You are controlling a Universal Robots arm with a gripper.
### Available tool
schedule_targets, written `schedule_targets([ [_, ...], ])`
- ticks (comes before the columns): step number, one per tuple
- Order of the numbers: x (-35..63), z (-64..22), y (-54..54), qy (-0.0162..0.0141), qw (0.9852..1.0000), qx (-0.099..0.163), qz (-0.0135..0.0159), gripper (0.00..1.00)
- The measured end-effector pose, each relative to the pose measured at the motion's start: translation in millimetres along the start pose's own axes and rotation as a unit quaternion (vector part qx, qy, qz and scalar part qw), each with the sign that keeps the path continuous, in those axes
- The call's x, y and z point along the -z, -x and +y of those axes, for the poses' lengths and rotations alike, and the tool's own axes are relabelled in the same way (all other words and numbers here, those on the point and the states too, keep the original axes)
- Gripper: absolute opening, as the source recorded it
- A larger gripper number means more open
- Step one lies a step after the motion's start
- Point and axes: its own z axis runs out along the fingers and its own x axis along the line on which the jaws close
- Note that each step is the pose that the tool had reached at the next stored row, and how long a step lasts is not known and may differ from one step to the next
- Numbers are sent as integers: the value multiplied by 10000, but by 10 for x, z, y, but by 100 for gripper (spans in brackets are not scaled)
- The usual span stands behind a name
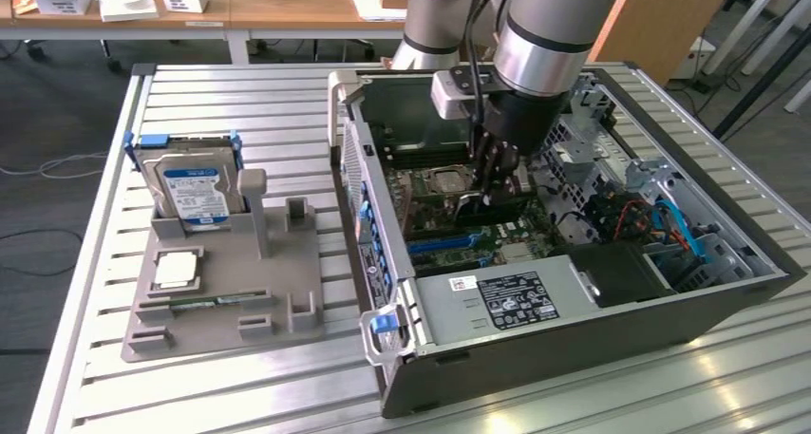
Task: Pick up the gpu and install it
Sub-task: 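Insert the gpu into the slot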
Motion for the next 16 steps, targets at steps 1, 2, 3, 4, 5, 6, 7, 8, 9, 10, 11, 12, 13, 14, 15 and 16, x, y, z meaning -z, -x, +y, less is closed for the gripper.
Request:
schedule_targets([
  [1, -1, 0, 1, 0, 10000, 0, 0, 27],
  [2, -1, 2, 6, 0, 10000, -1, 0, 27],
  [3, -2, 2, 11, 0, 10000, -1, 0, 27],
  [4, -3, 1, 15, 0, 10000, -1, -1, 27],
  [5, -3, 1, 15, 0, 10000, 0, 0, 27],
  [6, -3, 1, 15, 0, 10000, 0, 0, 27],
  [7, -3, 1, 16, 0, 10000, 0, 0, 27],
  [8, -4, 2, 16, 0, 10000, 0, 0, 27],
  [9, -5, 5, 16, 0, 10000, -1, 1, 27],
  [10, -6, 10, 16, 0, 10000, -1, 1, 27],
  [11, -7, 14, 16, -1, 10000, -1, 1, 27],
  [12, -7, 14, 16, -1, 10000, -1, 0, 27],
  [13, -8, 14, 16, -1, 10000, 0, 1, 27],
  [14, -15, 14, 16, -3, 10000, 0, -2, 27],
  [15, -21, 14, 16, -2, 10000, 0, -2, 27],
  [16, -25, 15, 16, -2, 10000, 0, -1, 27],
])
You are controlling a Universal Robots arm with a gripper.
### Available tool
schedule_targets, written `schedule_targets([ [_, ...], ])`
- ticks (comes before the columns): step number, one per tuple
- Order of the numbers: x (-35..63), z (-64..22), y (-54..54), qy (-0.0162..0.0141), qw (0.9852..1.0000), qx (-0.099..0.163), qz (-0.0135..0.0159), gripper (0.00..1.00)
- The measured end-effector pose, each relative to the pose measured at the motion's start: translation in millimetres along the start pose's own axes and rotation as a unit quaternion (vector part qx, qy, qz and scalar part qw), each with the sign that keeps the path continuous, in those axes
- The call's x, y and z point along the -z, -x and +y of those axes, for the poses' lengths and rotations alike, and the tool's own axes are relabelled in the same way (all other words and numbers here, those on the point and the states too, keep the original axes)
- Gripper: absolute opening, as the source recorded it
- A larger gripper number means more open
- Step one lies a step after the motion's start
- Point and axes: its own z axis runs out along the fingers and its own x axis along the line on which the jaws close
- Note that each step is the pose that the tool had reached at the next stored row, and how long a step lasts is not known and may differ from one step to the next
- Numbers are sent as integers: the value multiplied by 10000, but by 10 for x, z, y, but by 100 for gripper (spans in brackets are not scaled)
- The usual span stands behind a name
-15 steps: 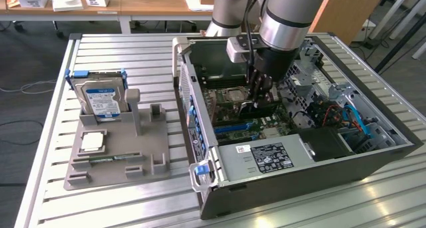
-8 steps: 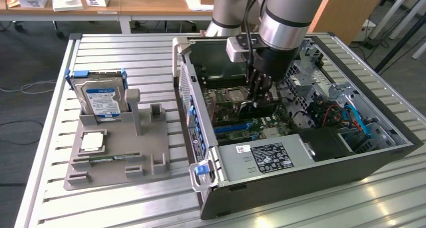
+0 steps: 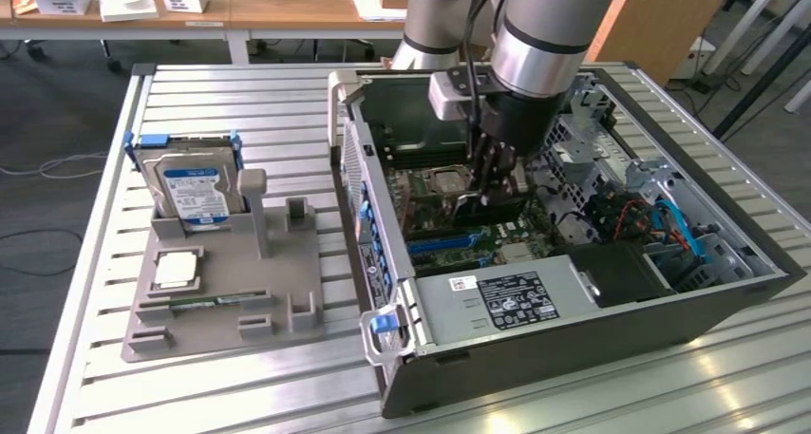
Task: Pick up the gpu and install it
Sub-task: 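Insert the gpu into the slot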
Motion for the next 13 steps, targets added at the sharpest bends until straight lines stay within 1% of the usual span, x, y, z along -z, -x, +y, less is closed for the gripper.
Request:
schedule_targets([
  [6, -33, 3, -1, 0, 10000, 0, 1, 27],
  [10, -34, 3, -1, 1, 10000, -1, 1, 27],
  [13, -44, 4, -1, -6, 10000, 2, 0, 27],
])
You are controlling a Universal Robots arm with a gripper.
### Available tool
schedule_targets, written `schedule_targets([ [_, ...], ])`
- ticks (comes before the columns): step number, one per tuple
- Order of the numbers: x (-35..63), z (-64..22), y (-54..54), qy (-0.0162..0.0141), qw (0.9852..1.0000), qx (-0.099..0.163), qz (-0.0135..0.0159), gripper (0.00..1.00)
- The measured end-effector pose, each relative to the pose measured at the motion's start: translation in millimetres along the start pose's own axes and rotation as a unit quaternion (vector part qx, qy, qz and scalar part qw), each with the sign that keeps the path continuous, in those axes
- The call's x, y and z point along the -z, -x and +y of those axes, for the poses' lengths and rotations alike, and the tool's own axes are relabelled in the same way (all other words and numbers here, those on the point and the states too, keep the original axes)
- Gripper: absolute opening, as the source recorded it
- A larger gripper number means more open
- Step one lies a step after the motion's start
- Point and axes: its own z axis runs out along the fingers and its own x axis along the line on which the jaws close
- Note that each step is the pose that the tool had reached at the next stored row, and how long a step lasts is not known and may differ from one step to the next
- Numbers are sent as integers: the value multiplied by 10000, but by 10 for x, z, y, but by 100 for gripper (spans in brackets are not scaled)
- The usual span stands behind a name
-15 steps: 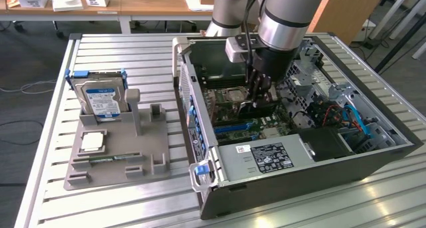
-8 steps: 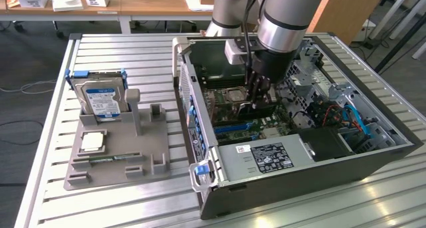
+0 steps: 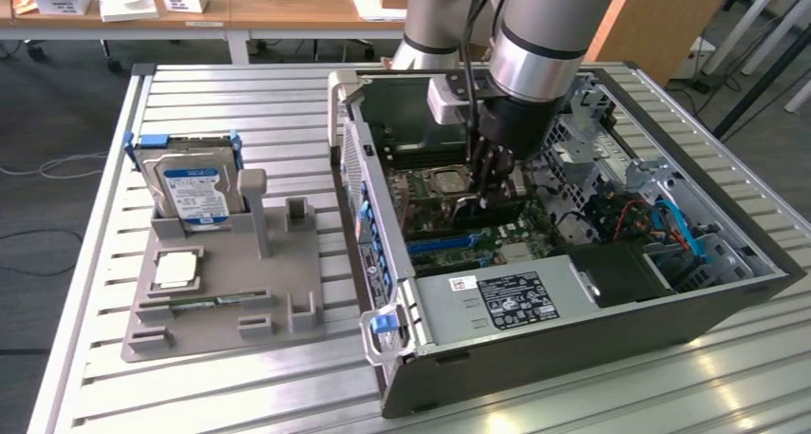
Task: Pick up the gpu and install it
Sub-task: 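Insert the gpu into the slot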
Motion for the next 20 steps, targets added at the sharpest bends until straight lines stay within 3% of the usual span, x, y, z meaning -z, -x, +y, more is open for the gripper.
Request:
schedule_targets([
  [20, -64, 1, -1, -2, 10000, 3, 1, 27],
])
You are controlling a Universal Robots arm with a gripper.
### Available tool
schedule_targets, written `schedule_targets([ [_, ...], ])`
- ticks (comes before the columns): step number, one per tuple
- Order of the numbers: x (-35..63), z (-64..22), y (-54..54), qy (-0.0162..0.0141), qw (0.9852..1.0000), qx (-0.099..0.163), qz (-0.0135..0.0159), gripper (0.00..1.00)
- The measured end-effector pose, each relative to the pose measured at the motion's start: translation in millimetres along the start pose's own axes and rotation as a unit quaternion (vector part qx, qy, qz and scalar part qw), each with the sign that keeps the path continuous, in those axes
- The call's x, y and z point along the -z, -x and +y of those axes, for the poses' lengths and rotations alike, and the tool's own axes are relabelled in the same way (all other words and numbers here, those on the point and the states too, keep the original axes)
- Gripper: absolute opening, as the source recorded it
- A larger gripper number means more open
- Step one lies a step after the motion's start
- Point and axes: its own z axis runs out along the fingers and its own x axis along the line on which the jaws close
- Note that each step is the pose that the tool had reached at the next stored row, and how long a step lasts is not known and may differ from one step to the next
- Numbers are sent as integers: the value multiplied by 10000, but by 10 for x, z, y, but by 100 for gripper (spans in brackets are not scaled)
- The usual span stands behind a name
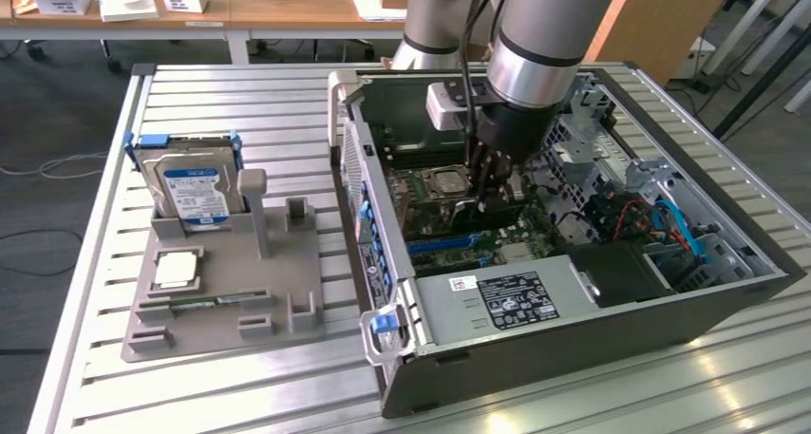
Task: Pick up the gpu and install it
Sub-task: 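Insert the gpu into the slot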
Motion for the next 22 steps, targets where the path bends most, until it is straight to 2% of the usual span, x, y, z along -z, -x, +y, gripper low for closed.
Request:
schedule_targets([
  [22, -8, 58, 2, -9, 10000, 1, -1, 27],
])
